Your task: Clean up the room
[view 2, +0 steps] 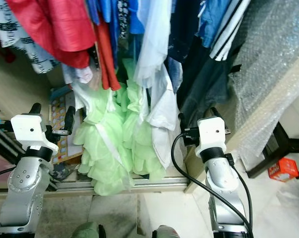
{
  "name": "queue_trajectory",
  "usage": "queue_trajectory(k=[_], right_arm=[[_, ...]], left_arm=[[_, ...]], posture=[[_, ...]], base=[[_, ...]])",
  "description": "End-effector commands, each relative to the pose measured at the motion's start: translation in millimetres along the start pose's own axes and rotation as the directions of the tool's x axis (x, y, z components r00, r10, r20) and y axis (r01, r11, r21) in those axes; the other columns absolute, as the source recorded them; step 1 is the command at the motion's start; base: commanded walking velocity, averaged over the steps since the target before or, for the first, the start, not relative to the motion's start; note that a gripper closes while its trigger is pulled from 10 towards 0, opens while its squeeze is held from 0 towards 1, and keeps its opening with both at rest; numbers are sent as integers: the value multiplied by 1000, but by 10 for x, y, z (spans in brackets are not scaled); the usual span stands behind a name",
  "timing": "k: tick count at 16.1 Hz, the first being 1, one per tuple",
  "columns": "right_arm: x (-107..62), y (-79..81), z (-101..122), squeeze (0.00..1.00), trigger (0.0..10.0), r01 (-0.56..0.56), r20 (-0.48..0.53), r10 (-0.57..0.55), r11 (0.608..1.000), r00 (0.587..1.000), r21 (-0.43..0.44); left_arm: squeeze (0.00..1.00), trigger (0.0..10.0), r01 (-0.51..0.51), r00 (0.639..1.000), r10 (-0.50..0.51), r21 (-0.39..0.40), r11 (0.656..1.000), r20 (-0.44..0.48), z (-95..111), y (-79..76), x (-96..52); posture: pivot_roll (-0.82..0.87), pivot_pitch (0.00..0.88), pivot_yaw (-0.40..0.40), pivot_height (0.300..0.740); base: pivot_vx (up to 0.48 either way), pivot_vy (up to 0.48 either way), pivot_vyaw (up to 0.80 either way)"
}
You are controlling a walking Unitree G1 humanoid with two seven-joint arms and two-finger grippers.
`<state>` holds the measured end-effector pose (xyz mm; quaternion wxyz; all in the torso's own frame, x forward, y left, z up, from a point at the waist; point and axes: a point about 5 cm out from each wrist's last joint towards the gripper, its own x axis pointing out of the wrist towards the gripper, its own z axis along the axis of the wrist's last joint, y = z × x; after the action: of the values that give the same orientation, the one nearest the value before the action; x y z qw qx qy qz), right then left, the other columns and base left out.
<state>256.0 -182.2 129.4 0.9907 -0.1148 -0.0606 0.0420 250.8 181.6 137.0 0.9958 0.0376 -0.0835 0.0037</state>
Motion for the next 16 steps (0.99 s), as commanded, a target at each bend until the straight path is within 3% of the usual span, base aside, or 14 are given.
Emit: queue_trajectory(k=[1, 4, 16], right_arm=[[-12, -38, -50, 0, 10000, 15, -23, -15, 1000, 1000, 2], [-16, -31, -63, 0, 10000, 15, -28, -14, 1000, 999, 9], [-26, 68, 56, 0, 10000, -49, -25, 49, 999, 998, 19]], left_arm=[[0, 10000, 12, 1000, -12, -7, 1000, -14, -26, -6, -3], [0, 10000, 20, 1000, -20, -4, 1000, -6, -10, -8, -11], [0, 10000, 12, 1000, -12, -5, 1000, -27, -14, -3, -42]], posture=[[-7, 0, -8, 740], [-4, 0, -9, 740], [-2, 0, -9, 740]], base=[[0, 0, -463], [84, 0, -492], [286, 0, 0]])
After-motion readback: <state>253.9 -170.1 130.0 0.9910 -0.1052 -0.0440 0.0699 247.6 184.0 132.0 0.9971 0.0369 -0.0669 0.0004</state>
